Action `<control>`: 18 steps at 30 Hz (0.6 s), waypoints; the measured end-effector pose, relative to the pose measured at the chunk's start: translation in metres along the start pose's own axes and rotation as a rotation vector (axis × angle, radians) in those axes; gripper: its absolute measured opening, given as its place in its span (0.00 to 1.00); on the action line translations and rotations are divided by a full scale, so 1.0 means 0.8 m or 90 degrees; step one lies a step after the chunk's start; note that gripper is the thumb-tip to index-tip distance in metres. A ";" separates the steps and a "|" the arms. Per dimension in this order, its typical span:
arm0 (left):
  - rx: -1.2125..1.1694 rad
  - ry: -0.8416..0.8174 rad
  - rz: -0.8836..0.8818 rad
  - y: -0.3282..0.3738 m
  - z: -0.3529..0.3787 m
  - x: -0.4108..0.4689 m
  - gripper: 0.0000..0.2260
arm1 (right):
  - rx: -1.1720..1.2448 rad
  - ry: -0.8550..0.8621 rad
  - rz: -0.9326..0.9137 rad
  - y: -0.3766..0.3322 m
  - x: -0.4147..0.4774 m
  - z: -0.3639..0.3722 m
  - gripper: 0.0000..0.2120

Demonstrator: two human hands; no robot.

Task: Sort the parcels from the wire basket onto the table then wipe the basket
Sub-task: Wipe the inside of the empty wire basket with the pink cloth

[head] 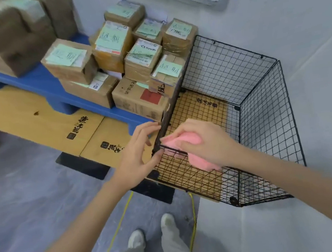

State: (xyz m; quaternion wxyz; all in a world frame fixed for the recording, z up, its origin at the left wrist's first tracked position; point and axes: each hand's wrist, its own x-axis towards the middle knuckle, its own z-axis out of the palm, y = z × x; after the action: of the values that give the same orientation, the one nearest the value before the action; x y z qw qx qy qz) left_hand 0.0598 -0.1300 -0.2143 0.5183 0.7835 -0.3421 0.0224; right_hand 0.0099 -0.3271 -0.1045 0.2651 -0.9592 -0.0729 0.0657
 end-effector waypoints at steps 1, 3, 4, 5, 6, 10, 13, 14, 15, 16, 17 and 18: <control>0.010 0.003 -0.013 -0.002 -0.002 -0.002 0.21 | 0.004 -0.005 -0.020 -0.001 0.007 0.001 0.03; 0.025 0.021 -0.052 -0.002 -0.005 -0.004 0.22 | 0.004 -0.026 -0.069 0.000 0.017 0.002 0.08; 0.027 0.032 -0.067 -0.001 -0.005 -0.003 0.22 | -0.001 -0.041 -0.096 0.002 0.020 0.000 0.09; 0.026 0.042 -0.078 0.001 -0.004 -0.003 0.22 | 0.003 -0.061 -0.120 0.007 0.023 -0.002 0.09; 0.025 0.052 -0.083 0.005 -0.001 -0.002 0.22 | 0.019 -0.086 -0.135 0.012 0.024 -0.006 0.09; 0.025 0.085 -0.085 0.020 0.016 0.005 0.23 | 0.146 -0.209 -0.096 0.045 0.031 -0.022 0.08; 0.024 0.111 -0.100 0.026 0.024 0.005 0.23 | 0.227 -0.260 -0.078 0.061 0.035 -0.021 0.08; 0.033 0.115 -0.100 0.028 0.026 0.005 0.22 | 0.238 -0.266 -0.083 0.064 0.037 -0.019 0.08; 0.047 0.119 -0.098 0.031 0.026 0.005 0.21 | 0.246 -0.272 -0.090 0.066 0.040 -0.017 0.08; 0.065 0.124 -0.097 0.034 0.027 0.005 0.20 | 0.243 -0.278 -0.097 0.069 0.043 -0.013 0.08; 0.087 0.133 -0.098 0.036 0.026 0.006 0.18 | 0.236 -0.284 -0.100 0.075 0.046 -0.007 0.08; 0.111 0.143 -0.103 0.038 0.026 0.008 0.17 | 0.221 -0.289 -0.098 0.081 0.048 0.001 0.07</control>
State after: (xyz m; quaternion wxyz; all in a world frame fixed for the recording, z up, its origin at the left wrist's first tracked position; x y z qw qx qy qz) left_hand 0.0411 -0.1572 -0.1972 0.4835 0.8431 -0.2144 0.0977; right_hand 0.0546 -0.3746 -0.1424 0.4061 -0.8520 -0.1903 0.2702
